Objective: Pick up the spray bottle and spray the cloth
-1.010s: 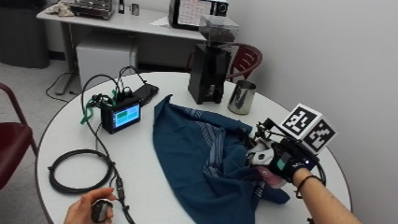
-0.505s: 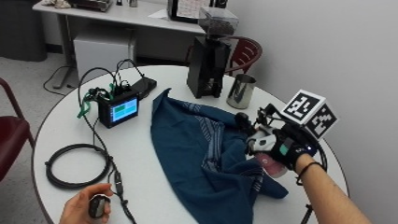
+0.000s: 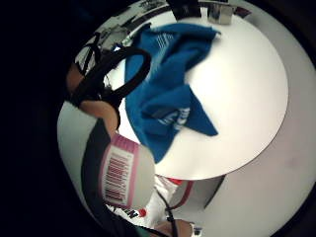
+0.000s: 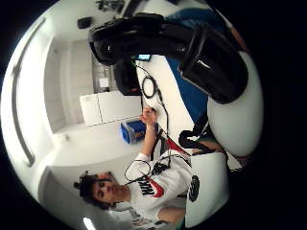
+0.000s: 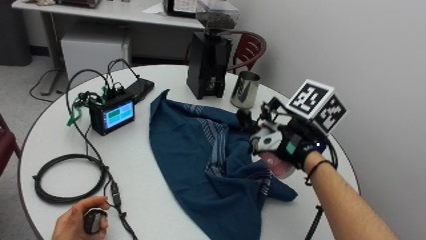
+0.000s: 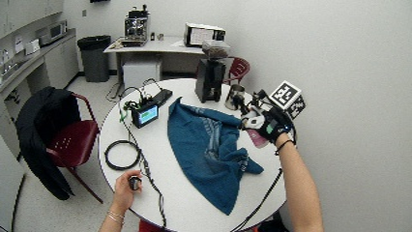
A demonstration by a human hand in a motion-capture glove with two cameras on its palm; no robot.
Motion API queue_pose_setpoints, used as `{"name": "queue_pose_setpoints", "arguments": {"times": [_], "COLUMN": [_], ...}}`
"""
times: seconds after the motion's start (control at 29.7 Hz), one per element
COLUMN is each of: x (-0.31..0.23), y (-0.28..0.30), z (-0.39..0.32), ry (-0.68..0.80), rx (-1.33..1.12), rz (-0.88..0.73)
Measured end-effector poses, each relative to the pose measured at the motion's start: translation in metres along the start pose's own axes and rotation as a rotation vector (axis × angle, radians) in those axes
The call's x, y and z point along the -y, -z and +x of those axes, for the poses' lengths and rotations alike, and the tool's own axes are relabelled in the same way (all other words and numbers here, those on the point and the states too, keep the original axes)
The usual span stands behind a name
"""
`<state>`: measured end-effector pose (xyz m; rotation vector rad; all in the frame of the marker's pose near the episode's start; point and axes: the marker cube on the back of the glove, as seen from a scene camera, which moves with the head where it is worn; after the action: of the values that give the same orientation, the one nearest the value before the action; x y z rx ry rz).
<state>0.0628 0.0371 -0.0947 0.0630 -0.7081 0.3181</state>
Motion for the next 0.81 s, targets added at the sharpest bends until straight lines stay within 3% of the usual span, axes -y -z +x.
{"name": "queue_pose_setpoints", "arguments": {"times": [0.13, 0.4, 0.67, 0.81], "x": [0.008, -0.011, -0.002, -0.011], "y": [-0.019, 0.046, -0.030, -0.030], "z": [0.027, -0.032, 0.036, 0.047], "ry": [-0.019, 0.089, -0.043, -0.039], "rx": [0.015, -0.035, -0.031, 0.000], "rz": [-0.065, 0.086, -0.069, -0.046]}}
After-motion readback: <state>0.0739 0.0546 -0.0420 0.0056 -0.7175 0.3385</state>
